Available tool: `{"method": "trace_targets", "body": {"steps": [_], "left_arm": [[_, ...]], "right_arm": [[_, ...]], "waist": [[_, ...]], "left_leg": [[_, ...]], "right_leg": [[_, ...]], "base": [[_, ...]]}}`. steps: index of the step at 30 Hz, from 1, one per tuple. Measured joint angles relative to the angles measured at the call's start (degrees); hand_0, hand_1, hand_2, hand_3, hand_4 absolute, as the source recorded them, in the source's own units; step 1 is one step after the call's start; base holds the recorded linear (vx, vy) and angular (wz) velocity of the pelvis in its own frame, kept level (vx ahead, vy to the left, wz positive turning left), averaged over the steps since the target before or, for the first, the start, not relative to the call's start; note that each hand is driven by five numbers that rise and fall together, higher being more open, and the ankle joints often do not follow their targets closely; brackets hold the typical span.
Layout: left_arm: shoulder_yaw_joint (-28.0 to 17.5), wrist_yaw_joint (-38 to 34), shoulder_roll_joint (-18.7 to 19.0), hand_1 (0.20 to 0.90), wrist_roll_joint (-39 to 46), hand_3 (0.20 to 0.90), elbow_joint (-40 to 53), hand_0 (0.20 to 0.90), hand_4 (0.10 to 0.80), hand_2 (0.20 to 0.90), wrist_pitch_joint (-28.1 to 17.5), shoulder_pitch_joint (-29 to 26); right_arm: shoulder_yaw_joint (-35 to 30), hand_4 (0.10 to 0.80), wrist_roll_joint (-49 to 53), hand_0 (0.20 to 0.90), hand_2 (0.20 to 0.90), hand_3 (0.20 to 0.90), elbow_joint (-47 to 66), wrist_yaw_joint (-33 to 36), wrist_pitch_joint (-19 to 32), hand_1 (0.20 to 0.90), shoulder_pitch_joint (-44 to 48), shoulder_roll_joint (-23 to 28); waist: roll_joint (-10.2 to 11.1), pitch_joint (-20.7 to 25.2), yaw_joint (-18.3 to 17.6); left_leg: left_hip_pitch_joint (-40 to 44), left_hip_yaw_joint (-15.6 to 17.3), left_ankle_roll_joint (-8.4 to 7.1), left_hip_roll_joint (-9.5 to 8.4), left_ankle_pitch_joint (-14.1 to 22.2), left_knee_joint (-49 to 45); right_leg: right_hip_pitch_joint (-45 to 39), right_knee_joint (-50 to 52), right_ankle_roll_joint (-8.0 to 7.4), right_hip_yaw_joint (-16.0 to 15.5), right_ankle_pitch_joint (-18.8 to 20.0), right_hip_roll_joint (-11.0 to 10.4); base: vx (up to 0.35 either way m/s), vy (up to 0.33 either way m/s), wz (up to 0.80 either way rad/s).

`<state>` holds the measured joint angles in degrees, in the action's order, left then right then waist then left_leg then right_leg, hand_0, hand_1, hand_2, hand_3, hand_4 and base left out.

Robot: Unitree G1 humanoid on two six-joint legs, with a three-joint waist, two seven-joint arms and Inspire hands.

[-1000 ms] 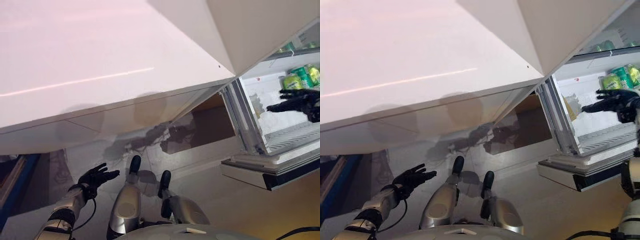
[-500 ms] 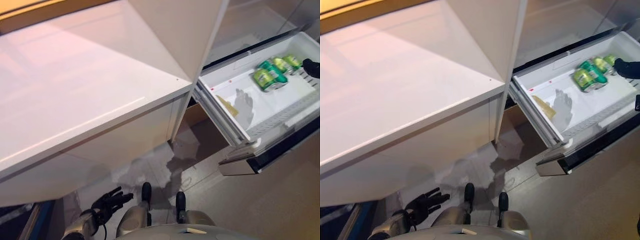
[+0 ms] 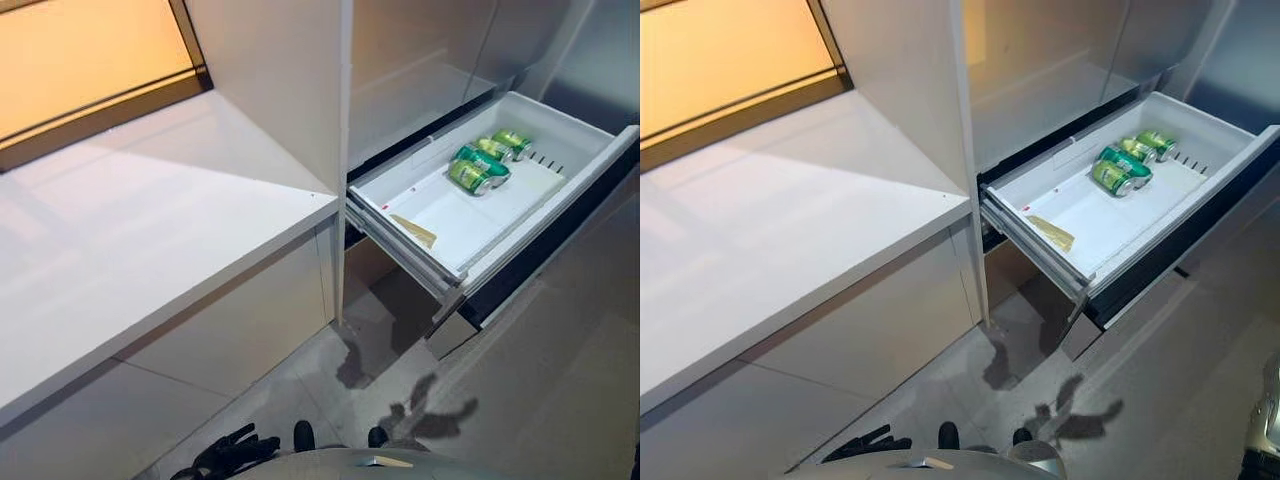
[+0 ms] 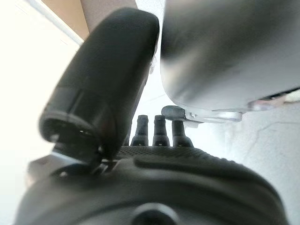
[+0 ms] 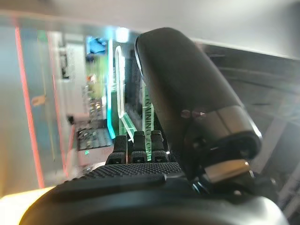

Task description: Put drinks into fridge and close the fridge

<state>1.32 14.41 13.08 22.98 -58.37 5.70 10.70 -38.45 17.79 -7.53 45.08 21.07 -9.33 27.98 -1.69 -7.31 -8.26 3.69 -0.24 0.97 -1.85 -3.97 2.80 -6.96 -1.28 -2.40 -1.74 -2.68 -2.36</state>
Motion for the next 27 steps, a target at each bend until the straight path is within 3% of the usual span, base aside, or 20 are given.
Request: {"method": "trace_targets", "body": {"steps": [6, 14, 21, 27], "left_arm": [[0.0, -0.1, -0.1, 0.9, 0.0, 0.9, -1.1, 0.9, 0.8, 0.9, -1.3, -0.4], [0.2, -1.0, 0.3, 0.9, 3.0, 0.9, -1.3, 0.9, 0.8, 0.9, -1.0, -4.4], [1.5, -5.3, 2.4, 0.9, 6.6, 0.9, 0.9, 0.9, 0.8, 0.9, -1.2, -11.5], [1.5, -8.7, 3.1, 0.9, 8.6, 0.9, 3.6, 0.9, 0.8, 0.9, -1.3, -15.5]], "right_arm": [[3.4, 0.8, 7.8, 0.9, 0.9, 0.9, -11.4, -8.0, 1.0, 0.9, -2.3, -4.3], [13.1, 0.8, 10.3, 0.9, 0.9, 0.9, -16.0, -21.6, -5.9, 0.9, -1.3, -4.3], [21.4, 0.8, 7.8, 0.9, 0.9, 0.9, -15.6, -26.9, -11.7, 0.9, 6.9, 1.1], [26.1, 0.8, 7.5, 0.9, 0.9, 0.9, -14.2, -27.9, -14.0, 0.9, 14.7, 3.3]], "waist": [[0.1, -0.4, -0.2], [-1.4, -5.0, -0.5], [-0.9, -13.1, -0.1], [-0.8, -17.6, 1.1]], "left_leg": [[-1.4, 0.4, 0.27, -0.68, 3.9, -6.5], [-10.6, 1.6, 0.58, -1.66, 8.4, -19.4], [-22.7, 1.6, 0.31, -2.17, 11.1, -32.2], [-30.1, 1.2, -0.99, -1.48, 12.1, -38.5]], "right_leg": [[3.8, 11.5, 0.21, 0.9, -6.3, -1.0], [14.3, 26.3, 0.53, 2.4, -11.5, -2.2], [26.6, 39.8, 1.35, 2.8, -14.9, -2.6], [33.8, 45.6, 2.63, 2.7, -15.7, -1.8]], "base": [[0.036, 0.006, -0.03], [-0.001, 0.001, -0.03], [-0.109, -0.044, 0.03], [-0.073, -0.046, -0.01]]}}
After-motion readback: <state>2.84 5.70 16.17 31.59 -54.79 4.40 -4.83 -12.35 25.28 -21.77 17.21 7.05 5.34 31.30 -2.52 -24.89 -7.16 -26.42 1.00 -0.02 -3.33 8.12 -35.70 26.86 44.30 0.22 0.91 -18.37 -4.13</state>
